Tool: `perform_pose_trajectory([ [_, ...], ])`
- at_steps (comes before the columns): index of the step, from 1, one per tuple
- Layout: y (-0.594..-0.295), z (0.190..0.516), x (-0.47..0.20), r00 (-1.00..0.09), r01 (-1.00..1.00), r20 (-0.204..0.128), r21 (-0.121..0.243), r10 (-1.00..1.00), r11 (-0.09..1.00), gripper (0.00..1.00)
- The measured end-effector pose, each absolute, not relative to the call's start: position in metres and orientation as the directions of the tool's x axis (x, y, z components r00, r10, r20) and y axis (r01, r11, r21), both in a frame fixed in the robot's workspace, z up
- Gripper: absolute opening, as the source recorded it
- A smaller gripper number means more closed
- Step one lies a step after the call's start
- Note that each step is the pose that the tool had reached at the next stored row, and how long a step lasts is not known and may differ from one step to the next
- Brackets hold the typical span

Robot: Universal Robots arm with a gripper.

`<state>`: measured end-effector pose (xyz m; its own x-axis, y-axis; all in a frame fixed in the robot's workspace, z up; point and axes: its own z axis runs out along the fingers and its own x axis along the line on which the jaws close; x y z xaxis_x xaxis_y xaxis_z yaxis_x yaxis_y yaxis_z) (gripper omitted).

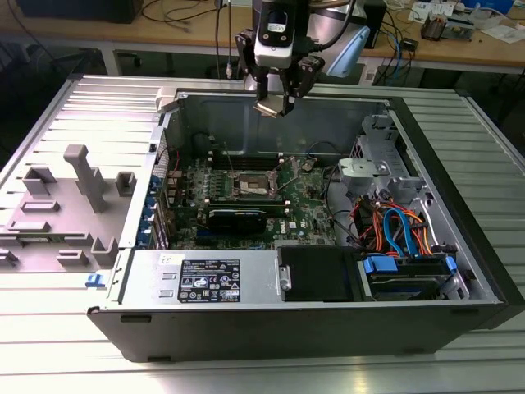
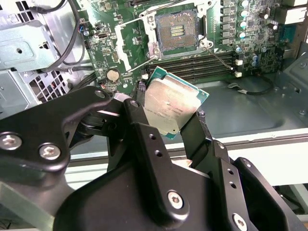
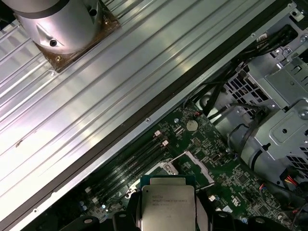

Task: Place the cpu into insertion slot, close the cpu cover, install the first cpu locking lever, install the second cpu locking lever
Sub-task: 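Place the cpu into insertion slot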

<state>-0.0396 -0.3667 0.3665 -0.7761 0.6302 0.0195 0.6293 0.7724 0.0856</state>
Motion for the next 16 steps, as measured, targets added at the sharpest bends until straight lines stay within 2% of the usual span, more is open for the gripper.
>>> perform_pose_trajectory([
  [16,-0.3668,0.3664,-0.0396,-0.758,0.651,0.019,0.086,0.652,0.755,0.54],
])
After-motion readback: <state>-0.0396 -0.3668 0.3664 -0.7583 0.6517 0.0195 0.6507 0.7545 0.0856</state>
